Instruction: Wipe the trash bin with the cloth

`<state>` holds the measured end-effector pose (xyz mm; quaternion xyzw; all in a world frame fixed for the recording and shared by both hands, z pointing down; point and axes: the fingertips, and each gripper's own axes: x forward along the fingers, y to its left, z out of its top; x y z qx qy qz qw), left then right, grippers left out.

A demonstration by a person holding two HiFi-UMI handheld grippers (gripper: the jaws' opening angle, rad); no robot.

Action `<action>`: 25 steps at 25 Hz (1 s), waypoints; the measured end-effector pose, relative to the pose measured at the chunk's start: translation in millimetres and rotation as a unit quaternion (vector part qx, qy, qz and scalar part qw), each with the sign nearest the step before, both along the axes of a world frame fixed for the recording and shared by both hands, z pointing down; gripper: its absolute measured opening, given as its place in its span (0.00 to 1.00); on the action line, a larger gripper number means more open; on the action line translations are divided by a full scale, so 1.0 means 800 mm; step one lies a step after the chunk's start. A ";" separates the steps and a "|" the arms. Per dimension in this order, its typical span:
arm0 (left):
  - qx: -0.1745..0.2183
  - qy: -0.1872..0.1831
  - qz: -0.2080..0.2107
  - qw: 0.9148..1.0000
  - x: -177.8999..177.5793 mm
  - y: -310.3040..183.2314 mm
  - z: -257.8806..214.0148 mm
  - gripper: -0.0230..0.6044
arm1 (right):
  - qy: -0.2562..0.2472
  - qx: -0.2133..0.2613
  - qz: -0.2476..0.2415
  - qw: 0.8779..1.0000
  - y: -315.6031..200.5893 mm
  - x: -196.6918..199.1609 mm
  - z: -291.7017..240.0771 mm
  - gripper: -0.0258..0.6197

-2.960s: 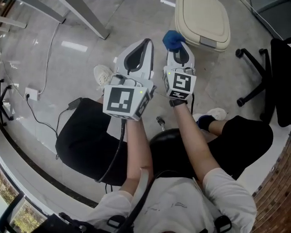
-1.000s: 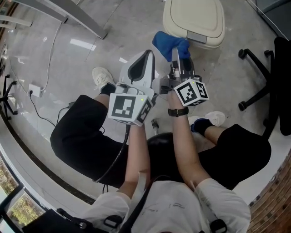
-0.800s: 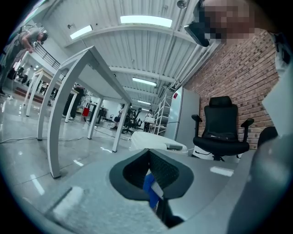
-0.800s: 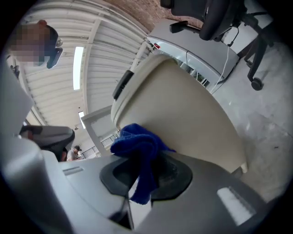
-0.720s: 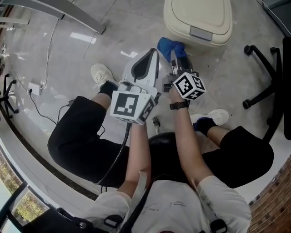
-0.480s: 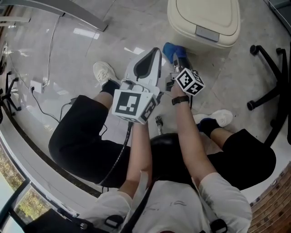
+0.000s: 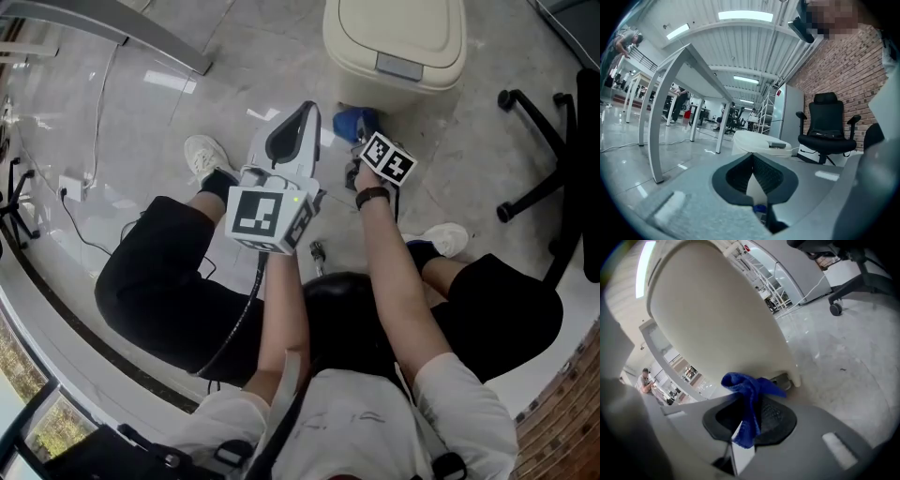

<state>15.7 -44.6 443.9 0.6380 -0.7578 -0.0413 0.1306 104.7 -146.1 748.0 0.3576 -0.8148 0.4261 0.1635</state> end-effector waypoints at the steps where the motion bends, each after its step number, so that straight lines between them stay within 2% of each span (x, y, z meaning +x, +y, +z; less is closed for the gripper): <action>1: 0.005 -0.001 0.000 1.000 0.005 0.001 -0.008 0.04 | -0.014 -0.003 0.010 1.000 0.008 0.007 -0.016 0.13; 3: 0.016 -0.007 0.005 1.000 0.017 0.005 -0.025 0.04 | -0.047 0.001 0.018 0.999 0.030 0.017 -0.055 0.13; 7: 0.032 -0.015 0.006 0.999 0.030 0.015 -0.050 0.04 | -0.135 0.052 -0.013 0.989 0.069 0.013 -0.171 0.13; 9: 0.035 -0.036 -0.004 0.999 0.031 0.022 -0.062 0.04 | -0.184 0.101 -0.032 0.977 0.078 0.009 -0.244 0.13; 12: 0.033 -0.058 -0.012 0.998 0.034 0.034 -0.076 0.04 | -0.263 0.168 -0.036 0.949 0.080 0.015 -0.347 0.13; 14: 0.041 -0.052 -0.013 0.998 0.034 0.041 -0.085 0.04 | -0.317 0.180 -0.016 0.931 0.072 0.018 -0.400 0.13; 16: 0.049 -0.048 -0.010 0.998 0.035 0.047 -0.093 0.04 | -0.342 0.184 0.006 0.922 0.059 0.018 -0.428 0.13; 19: 0.057 -0.039 -0.003 0.998 0.040 0.050 -0.099 0.04 | -0.330 0.170 0.045 0.927 0.036 0.021 -0.415 0.13; 25: 0.068 -0.029 0.012 0.997 0.045 0.041 -0.099 0.04 | -0.264 0.087 0.123 0.953 0.007 0.045 -0.300 0.13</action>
